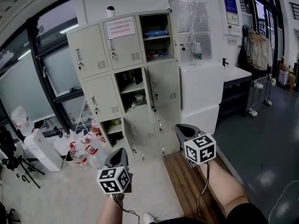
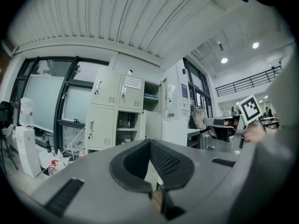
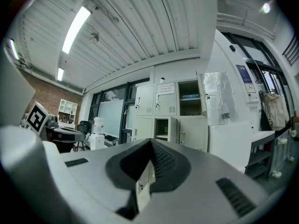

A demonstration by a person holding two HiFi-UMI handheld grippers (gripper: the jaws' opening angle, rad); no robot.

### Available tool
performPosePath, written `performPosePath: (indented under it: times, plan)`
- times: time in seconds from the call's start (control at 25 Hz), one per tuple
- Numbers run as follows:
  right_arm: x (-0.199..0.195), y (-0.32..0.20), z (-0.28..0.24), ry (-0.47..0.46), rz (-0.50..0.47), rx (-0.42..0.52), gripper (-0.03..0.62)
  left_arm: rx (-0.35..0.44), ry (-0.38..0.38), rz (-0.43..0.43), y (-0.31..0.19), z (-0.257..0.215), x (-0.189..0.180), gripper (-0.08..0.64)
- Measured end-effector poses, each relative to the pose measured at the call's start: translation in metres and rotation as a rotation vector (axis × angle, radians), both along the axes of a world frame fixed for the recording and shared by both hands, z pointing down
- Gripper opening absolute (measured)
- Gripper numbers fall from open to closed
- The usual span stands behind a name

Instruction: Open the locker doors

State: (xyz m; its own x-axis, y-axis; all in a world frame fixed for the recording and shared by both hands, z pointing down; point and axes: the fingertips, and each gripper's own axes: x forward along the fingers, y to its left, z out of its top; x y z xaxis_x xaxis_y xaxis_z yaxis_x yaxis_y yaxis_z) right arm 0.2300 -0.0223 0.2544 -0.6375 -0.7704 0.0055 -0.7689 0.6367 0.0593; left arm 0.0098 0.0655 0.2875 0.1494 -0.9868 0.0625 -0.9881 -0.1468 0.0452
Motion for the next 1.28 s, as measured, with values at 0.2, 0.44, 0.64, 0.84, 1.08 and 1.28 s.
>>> performPosePath:
  times: [0.2, 0.44, 0.64, 0.84, 1.08, 1.28]
  plan:
    - [-0.002, 0.010, 0.008, -0.001, -0.011, -0.011, 0.000, -0.022, 0.009, -0.006, 0.008, 0.012, 0.000, -0.002]
    - [0.004, 0.021, 0.012, -0.006, -0.012, -0.021, 0.000, -0.017, 0.008, -0.009, 0.017, 0.010, 0.003, -0.002]
    - [0.009, 0.030, 0.014, -0.005, -0.012, -0.024, 0.000, -0.008, 0.008, 0.001, 0.025, 0.007, 0.012, -0.002]
    - [0.014, 0.038, 0.017, 0.001, -0.014, -0.028, 0.000, -0.011, 0.010, 0.007, 0.031, 0.008, 0.019, -0.002]
    - [0.017, 0.044, 0.015, -0.006, -0.016, -0.029, 0.000, -0.013, 0.009, 0.010, 0.037, 0.007, 0.023, -0.002]
    - [0.016, 0.048, 0.012, -0.003, -0.021, -0.023, 0.000, -0.011, 0.004, 0.007, 0.042, 0.005, 0.023, -0.002]
